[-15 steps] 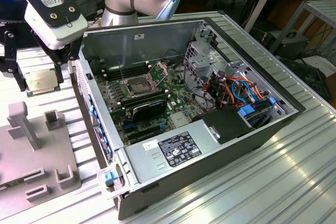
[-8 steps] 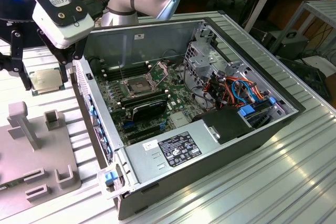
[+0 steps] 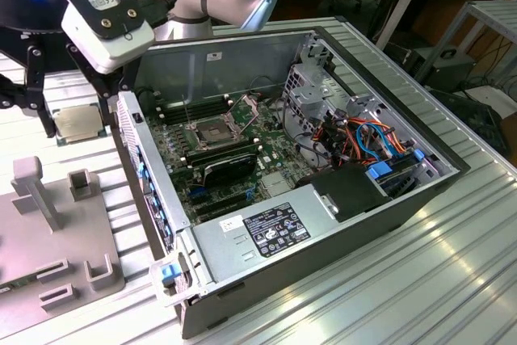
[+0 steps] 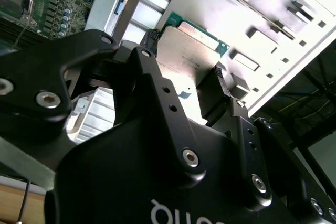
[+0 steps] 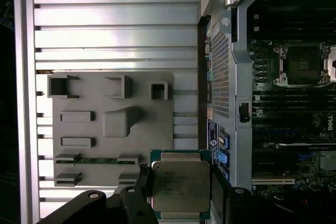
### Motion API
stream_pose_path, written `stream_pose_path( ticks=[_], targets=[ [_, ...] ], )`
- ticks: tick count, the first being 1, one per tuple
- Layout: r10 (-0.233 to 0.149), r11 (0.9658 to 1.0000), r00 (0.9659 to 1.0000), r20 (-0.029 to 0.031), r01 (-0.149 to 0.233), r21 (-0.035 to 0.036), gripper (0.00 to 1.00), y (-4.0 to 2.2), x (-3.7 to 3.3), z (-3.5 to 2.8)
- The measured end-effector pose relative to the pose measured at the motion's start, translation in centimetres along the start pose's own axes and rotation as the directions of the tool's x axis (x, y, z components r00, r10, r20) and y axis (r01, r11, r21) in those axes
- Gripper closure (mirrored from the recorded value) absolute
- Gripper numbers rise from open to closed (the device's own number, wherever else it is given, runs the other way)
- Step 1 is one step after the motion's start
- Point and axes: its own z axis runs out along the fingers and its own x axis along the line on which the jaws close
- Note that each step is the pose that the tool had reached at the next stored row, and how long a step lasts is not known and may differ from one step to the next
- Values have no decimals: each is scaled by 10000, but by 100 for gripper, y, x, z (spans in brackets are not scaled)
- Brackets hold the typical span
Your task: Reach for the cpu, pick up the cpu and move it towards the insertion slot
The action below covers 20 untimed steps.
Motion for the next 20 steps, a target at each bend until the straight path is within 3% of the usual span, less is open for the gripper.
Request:
stream_pose_path(
  ticks=[9, 14, 20],
  targets=[
    [0, 10000, 10000, 0, 0, 1, 45, 1, -80, -1],
    [0, 10000, 10000, 0, 0, 2, 45, 1, -183, -1],
    [0, 10000, 10000, 0, 0, 2, 45, 2, -253, -1]
  ],
)
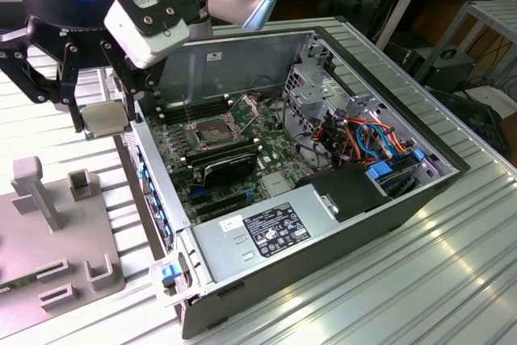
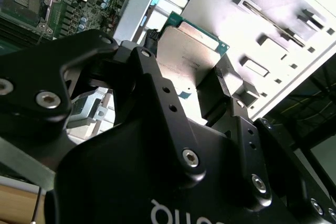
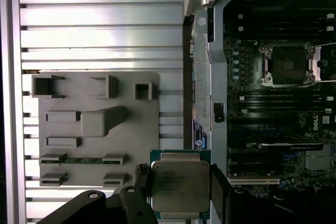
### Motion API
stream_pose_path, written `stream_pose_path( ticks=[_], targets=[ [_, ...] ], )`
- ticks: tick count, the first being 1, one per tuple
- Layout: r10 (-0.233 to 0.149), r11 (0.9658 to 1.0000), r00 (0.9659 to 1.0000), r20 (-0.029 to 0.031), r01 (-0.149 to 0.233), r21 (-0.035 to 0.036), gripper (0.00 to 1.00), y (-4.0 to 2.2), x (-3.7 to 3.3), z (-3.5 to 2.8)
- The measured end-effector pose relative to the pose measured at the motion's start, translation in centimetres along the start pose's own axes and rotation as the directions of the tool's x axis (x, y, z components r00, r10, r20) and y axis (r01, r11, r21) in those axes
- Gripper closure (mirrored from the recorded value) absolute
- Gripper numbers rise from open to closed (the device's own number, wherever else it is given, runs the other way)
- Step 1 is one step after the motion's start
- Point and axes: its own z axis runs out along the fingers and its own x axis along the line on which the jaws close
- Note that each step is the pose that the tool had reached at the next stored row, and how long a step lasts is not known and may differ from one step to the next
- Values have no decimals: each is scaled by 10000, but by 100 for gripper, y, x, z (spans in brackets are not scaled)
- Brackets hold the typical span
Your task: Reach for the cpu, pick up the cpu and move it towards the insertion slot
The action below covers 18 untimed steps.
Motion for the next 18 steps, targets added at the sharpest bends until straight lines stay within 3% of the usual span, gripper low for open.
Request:
stream_pose_path(
  ticks=[18],
  targets=[
    [1, 10000, 10000, 0, -1, 1, 45, 1, -154, -2]
  ],
)
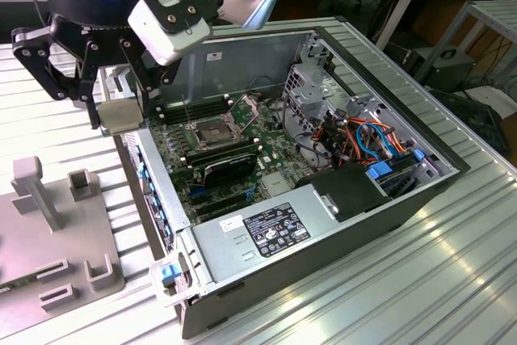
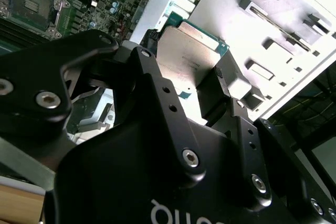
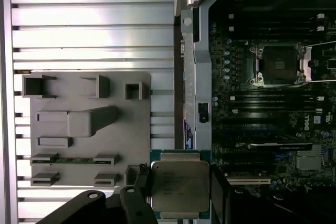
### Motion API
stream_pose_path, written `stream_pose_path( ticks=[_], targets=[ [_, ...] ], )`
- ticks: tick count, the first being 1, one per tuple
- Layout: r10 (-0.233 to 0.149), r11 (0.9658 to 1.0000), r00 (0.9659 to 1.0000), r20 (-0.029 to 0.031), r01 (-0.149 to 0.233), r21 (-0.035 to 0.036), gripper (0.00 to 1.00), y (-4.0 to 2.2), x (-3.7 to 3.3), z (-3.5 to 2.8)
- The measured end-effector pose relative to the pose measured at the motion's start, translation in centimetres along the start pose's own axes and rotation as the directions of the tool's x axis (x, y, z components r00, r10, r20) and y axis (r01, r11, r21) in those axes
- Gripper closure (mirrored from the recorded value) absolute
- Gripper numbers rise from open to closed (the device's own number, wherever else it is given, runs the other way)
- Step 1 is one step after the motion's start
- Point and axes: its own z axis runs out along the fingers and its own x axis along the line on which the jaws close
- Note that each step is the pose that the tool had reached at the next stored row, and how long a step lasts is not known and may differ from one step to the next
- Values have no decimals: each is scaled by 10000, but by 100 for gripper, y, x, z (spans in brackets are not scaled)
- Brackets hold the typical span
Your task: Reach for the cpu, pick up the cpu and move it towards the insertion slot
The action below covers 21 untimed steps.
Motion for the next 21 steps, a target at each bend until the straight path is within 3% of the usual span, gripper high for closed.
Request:
stream_pose_path(
  ticks=[11, 21],
  targets=[
    [-1, 10000, 10000, 0, 1, 1, 45, 1, -128, -1],
    [0, 10000, 10000, -1, 0, 4, 45, 2, -298, -2]
  ],
)
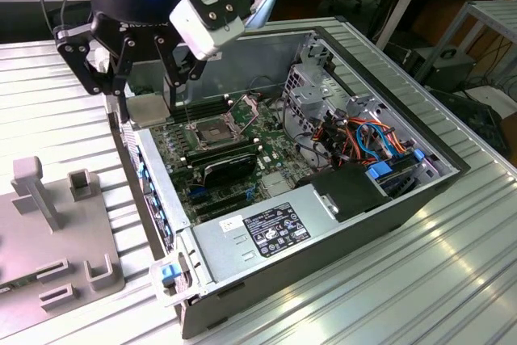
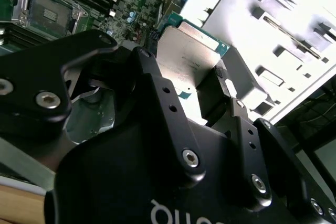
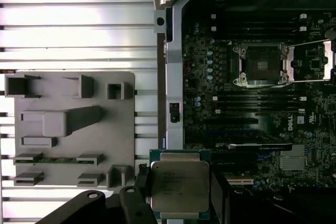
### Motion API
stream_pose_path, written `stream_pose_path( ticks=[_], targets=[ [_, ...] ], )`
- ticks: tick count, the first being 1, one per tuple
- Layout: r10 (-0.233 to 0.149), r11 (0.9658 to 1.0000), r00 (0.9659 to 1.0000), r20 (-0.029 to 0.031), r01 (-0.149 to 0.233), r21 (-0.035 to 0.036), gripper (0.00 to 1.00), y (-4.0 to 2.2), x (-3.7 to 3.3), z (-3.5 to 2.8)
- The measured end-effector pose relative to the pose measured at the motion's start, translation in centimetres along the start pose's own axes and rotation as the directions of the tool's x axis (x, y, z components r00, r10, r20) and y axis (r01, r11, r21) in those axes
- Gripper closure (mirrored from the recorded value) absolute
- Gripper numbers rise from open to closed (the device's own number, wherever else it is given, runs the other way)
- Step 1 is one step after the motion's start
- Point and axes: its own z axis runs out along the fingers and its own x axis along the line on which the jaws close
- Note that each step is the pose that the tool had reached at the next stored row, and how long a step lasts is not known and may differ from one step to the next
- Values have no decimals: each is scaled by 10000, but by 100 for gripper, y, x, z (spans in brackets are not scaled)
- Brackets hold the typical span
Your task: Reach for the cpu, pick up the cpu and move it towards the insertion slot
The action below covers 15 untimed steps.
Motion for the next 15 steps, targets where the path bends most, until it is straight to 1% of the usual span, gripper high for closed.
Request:
stream_pose_path(
  ticks=[1, 2, 6, 8, 14, 15],
  targets=[
    [0, 10000, 10000, 0, 0, 0, 45, 0, -34, 0],
    [0, 10000, 10000, 0, 0, 1, 45, 1, -85, 0],
    [0, 10000, 10000, 1, 0, -1, 45, 1, -198, 2],
    [0, 10000, 10000, 0, 0, -1, 45, 2, -266, 3],
    [-1, 10000, 10000, 0, 1, 1, 45, 3, -399, 2],
    [0, 10000, 10000, 0, 0, 2, 45, 3, -430, 2]
  ],
)
